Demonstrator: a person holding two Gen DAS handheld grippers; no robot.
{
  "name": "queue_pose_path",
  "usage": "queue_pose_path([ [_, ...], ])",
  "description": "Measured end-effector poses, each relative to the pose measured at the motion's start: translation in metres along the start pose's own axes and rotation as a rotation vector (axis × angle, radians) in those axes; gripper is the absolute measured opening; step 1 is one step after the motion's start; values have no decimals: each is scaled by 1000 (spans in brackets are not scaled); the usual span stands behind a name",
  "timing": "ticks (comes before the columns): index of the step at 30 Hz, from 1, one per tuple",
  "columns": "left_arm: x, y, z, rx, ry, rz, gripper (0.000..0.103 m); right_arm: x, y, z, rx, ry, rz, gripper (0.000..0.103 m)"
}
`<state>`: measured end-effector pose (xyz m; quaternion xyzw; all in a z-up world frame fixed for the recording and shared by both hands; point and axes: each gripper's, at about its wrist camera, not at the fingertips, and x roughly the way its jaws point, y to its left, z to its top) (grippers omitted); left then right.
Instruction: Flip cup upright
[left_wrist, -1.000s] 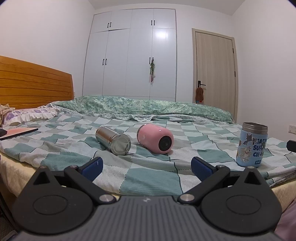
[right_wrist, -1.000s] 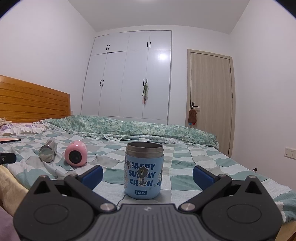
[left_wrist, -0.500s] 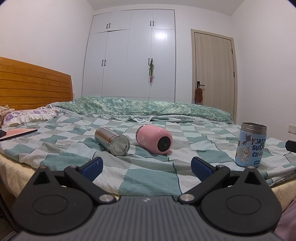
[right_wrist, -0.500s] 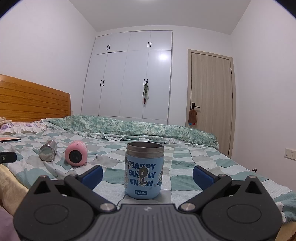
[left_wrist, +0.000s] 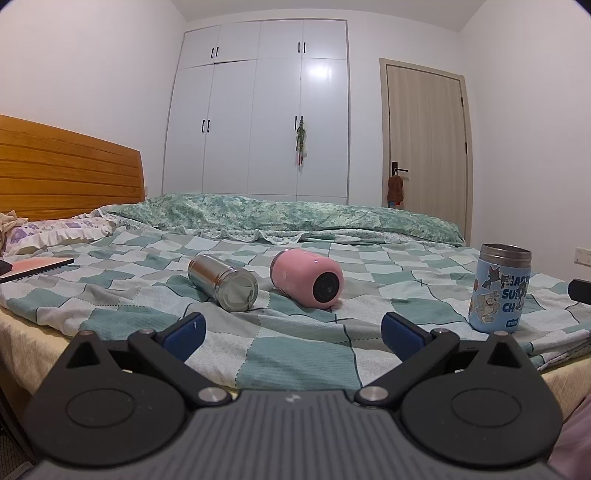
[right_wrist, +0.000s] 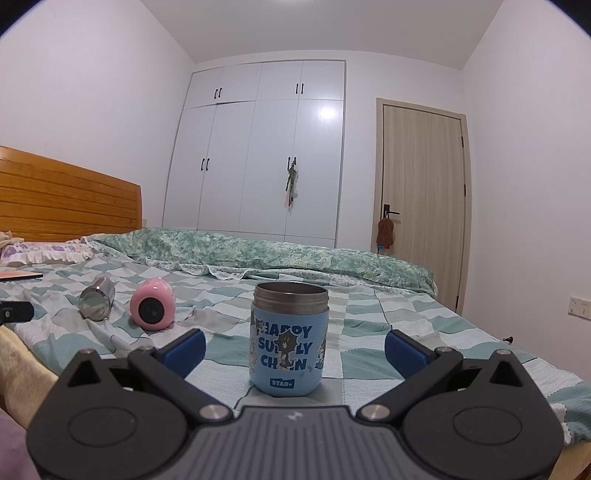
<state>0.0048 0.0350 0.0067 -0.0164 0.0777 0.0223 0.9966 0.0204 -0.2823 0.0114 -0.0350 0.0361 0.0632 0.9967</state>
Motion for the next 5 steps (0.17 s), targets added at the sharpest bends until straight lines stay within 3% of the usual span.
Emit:
queue_pose_path([
  [5,-1,0,1,4,-14,-5,103,0,0,0,0,0,0,103],
])
